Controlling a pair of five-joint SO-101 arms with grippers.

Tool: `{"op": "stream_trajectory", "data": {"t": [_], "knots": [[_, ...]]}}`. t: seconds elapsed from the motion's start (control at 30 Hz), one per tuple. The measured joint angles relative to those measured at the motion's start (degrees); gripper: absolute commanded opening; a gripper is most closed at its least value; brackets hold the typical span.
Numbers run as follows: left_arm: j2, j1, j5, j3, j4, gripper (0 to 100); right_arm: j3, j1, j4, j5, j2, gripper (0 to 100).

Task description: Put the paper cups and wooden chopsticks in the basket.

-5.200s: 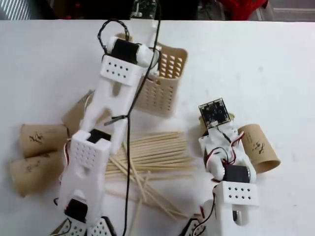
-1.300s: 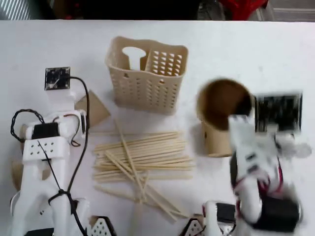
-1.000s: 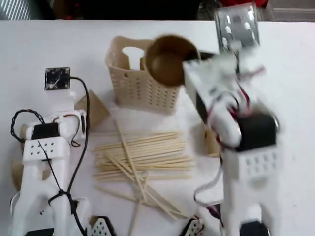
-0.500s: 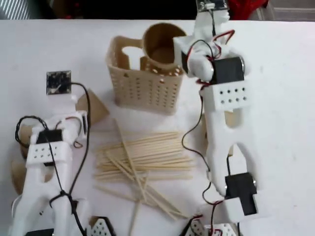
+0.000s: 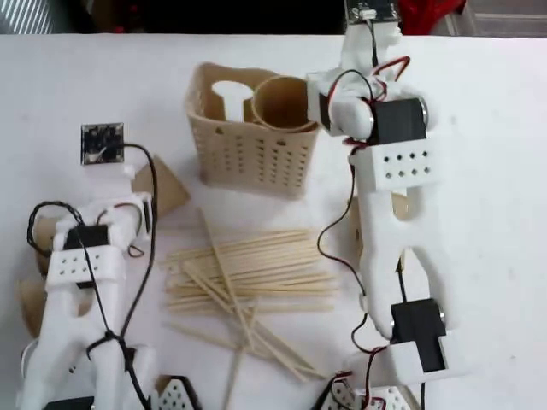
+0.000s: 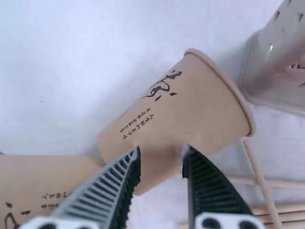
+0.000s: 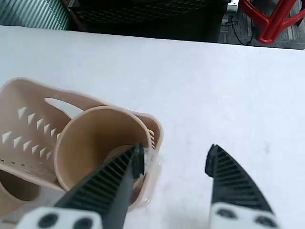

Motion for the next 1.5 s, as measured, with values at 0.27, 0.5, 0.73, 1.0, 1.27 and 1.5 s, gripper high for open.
{"op": "stream_trajectory", "data": {"t": [0.27,0.5,0.73,1.0,1.27,1.5], "knots": [[0.0,0.0,0.0,0.0,0.0,16,-0.4,9.8,5.9,4.0,0.0,23.7],[0.0,0.0,0.0,0.0,0.0,16,-0.4,16.9,12.8,-1.9,8.4,23.7],[0.0,0.0,0.0,0.0,0.0,16,-3.3,16.6,13.6,-10.4,23.3,23.9],[0.0,0.0,0.0,0.0,0.0,16,-13.6,17.3,21.4,-10.9,32.4,23.7],[0.0,0.0,0.0,0.0,0.0,16,-14.2,20.5,22.8,-10.6,41.6,23.6],[0.0,0.0,0.0,0.0,0.0,16,-14.2,21.2,22.9,-7.7,45.3,10.6]]}}
